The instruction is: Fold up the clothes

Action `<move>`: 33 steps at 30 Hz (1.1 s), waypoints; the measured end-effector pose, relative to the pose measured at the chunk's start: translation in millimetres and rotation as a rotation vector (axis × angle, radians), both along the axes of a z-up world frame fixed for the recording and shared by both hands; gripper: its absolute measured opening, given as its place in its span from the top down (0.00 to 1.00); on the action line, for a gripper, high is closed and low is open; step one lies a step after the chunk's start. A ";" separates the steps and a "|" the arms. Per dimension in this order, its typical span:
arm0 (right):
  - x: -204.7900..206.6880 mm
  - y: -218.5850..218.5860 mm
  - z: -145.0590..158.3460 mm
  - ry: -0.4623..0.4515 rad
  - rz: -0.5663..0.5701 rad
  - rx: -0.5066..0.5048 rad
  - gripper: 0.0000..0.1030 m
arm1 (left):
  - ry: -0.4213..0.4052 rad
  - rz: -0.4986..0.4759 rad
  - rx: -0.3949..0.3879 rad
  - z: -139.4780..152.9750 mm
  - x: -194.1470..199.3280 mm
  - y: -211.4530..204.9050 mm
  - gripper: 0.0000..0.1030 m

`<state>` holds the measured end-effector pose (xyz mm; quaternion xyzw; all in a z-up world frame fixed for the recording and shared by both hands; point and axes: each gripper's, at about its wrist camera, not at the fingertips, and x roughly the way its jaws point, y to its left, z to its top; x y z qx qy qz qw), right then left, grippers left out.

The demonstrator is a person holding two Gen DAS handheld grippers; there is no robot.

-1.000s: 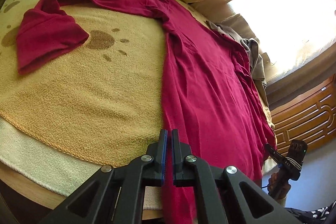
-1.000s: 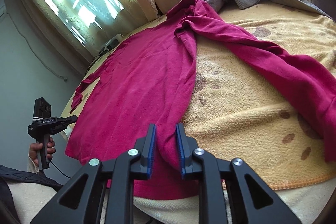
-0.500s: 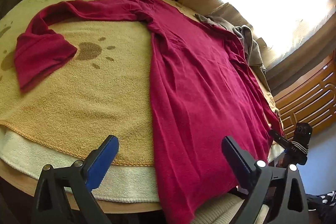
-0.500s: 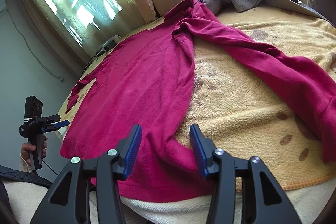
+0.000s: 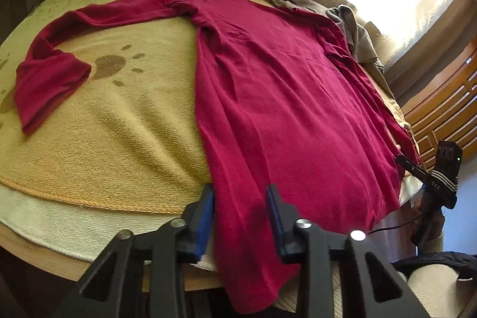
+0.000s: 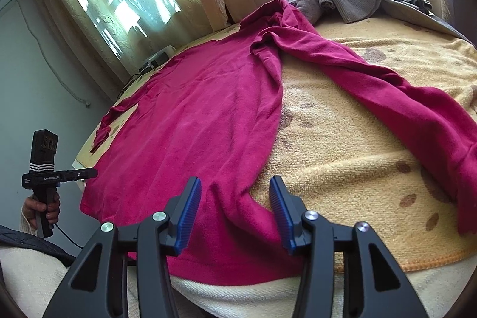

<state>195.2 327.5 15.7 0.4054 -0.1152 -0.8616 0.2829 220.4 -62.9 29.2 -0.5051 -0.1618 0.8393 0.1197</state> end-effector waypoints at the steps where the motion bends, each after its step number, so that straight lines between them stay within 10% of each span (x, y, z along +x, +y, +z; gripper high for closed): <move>1: 0.5 -0.7 0.0 0.005 0.001 0.005 0.49 | -0.007 0.014 0.003 -0.9 0.3 -4.0 0.83; 9: 1.4 0.3 -0.5 0.015 -0.002 0.009 0.49 | 0.015 -0.002 0.022 8.5 7.9 -3.5 0.97; 29: 4.9 -5.1 -1.1 0.042 0.015 0.015 0.34 | -0.028 0.004 0.047 -5.6 -2.3 0.1 0.97; 32: 9.9 -15.6 -1.3 0.084 0.006 0.108 0.40 | 0.015 0.028 0.006 -4.0 0.3 4.9 0.98; 33: 11.0 -17.7 -1.6 0.092 -0.008 0.145 0.57 | 0.022 0.038 0.022 -3.5 1.1 2.7 0.99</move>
